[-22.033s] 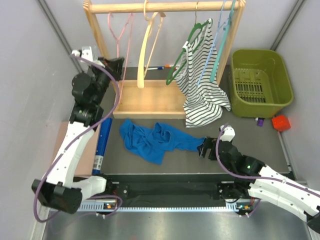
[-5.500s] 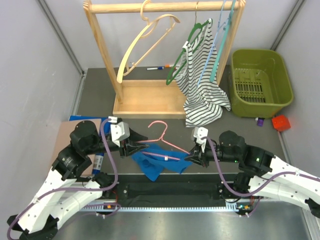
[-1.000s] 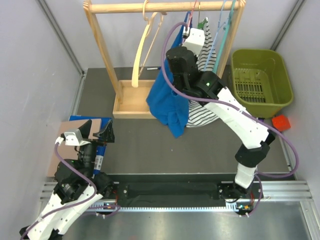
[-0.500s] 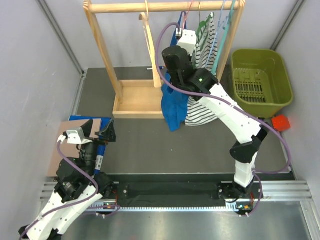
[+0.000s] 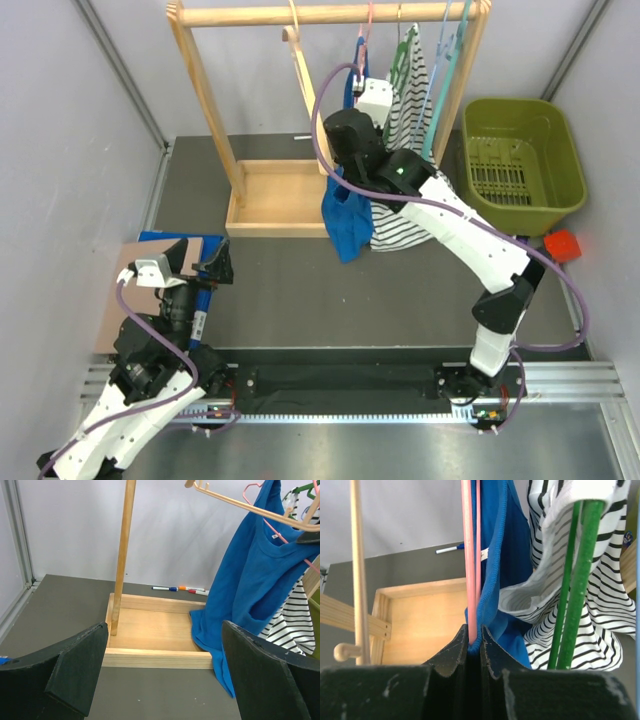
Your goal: Place the tank top on the hanger
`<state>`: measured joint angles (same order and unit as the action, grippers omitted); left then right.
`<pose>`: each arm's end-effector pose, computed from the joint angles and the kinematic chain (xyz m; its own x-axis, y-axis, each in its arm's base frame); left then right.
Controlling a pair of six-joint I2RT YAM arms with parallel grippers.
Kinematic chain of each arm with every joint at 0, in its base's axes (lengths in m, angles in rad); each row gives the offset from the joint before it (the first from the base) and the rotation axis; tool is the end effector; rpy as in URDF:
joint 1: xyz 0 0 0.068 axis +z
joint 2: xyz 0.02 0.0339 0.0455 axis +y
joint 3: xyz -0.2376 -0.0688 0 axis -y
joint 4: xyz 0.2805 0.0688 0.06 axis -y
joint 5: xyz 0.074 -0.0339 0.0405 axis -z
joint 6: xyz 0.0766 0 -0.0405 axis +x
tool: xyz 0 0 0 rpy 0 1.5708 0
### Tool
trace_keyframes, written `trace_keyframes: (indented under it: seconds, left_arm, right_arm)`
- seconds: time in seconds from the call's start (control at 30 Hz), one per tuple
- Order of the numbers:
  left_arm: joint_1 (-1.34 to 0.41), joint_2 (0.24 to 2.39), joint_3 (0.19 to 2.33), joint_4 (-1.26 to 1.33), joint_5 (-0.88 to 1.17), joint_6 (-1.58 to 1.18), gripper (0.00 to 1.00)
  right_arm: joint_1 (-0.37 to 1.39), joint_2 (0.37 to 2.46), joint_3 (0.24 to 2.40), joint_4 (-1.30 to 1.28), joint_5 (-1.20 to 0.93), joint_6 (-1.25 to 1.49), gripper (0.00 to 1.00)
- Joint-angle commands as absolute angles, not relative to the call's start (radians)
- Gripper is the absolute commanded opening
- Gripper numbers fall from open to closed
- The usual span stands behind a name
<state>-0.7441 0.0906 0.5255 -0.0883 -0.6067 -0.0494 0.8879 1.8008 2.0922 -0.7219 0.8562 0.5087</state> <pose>0.1335 -0.0636 0.3541 0.2416 -0.2776 -0.9298 0.1741 0.9551 -0.2399 0.3216 0.3036 0.4311 -0.2666 0.1780 -0.9472 0.0626 0.9839 0.1673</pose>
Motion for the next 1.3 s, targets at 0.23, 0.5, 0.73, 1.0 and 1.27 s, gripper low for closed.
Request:
trace_keyframes:
  seconds: [0.23,0.5,0.73,1.0,1.27]
  left_arm:
    - [-0.747,0.114,0.526,-0.046,-0.598,-0.041,0.99]
    - [-0.747,0.127,0.526,-0.049,-0.592,-0.04,0.99]
    - [-0.747,0.144,0.534,-0.055,-0.591,-0.031,0.99]
    - [-0.747,0.239,0.601,-0.139,-0.572,-0.035,0.99]
    - [-0.746,0.265,0.644,-0.153,-0.651,-0.06,0.99]
  right_arm:
    - [0.911,1.562,1.924,-0.557,0.747,0.482,0.48]
    - [0.922,1.419,1.818,-0.465,0.64,0.416,0.87]
    - [0.942,1.175,1.542,-0.264,0.345,0.315,0.98]
    - [0.965,0.769,1.032,-0.167,0.201,0.241,1.0]
    - [0.963,0.519,0.692,-0.262,0.627,0.327,1.0]
